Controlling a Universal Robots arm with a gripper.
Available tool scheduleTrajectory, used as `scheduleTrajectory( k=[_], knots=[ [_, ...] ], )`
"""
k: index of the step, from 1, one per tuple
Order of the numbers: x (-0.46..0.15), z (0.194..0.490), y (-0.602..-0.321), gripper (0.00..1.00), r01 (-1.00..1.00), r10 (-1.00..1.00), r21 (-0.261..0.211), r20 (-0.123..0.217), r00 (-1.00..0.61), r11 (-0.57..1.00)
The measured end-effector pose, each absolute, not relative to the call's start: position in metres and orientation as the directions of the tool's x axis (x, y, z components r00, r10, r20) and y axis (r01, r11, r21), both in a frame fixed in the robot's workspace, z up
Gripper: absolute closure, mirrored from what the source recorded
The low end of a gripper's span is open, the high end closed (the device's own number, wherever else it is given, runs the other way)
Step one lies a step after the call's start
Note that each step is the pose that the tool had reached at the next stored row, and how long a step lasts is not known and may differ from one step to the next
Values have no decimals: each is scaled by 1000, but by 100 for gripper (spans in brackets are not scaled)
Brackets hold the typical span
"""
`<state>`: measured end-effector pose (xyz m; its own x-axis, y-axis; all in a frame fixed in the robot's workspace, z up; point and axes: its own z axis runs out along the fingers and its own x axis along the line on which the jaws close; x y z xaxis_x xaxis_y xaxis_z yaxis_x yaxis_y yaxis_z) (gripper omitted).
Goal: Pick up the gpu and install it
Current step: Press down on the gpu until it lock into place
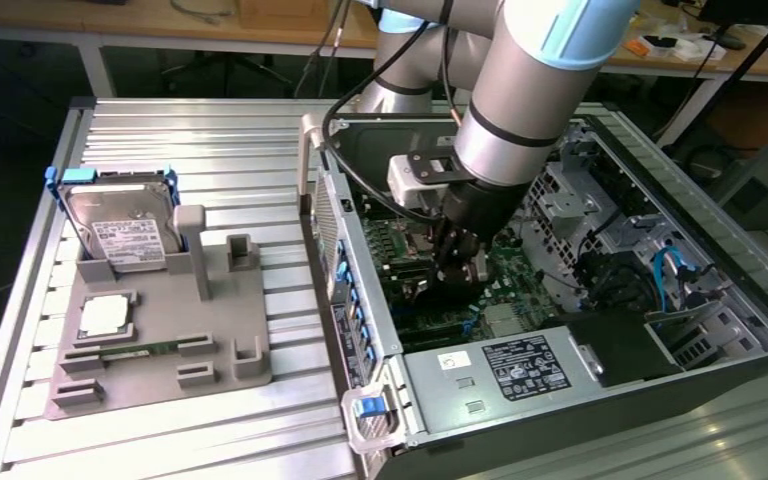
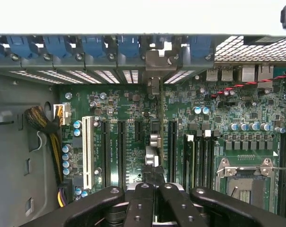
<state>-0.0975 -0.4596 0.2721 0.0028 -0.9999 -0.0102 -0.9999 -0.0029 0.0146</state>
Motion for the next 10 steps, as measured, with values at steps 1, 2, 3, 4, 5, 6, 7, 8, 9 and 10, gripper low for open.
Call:
scheduleTrajectory(
  k=[1,2,3,4,5,6,7,8,9,10],
  knots=[
    [-98,271,-460,89,-1000,-1000,15,-10,3,-3],
    [-98,270,-460,89,-1000,-1000,15,-9,3,-3],
    [-98,270,-460,89,-1000,-1000,15,-9,3,-3],
    [-97,271,-460,89,-1000,-1000,14,-11,3,-3],
    [-97,272,-460,89,-1000,-1000,14,-11,3,-3],
    [-98,275,-460,89,-1000,-1000,15,-10,3,-3],
    [-98,277,-460,89,-1000,-1000,15,-10,3,-3],
    [-98,278,-460,89,-1000,-1000,15,-10,3,-3],
    [-98,280,-460,89,-1000,-1000,15,-10,3,-3],
    [-98,281,-460,89,-1000,-1000,15,-10,3,-3]
  ],
)
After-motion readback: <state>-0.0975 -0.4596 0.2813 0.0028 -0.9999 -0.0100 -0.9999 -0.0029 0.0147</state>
